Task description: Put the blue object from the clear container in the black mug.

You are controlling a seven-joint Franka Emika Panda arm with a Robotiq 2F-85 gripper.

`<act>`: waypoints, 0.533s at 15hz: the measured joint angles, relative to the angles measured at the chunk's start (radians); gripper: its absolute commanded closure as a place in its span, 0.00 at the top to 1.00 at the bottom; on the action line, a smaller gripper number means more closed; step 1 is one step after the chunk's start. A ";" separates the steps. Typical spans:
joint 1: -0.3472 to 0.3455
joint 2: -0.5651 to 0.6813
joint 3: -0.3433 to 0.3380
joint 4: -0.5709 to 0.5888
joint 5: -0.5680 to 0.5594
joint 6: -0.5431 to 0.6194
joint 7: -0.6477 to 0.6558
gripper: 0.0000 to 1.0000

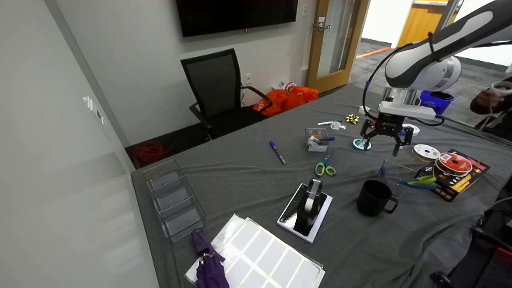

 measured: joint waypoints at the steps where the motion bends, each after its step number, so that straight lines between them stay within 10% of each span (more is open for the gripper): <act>1: 0.000 0.000 0.000 0.001 -0.001 0.000 0.000 1.00; 8: -0.002 0.000 -0.008 -0.004 -0.013 -0.002 0.000 1.00</act>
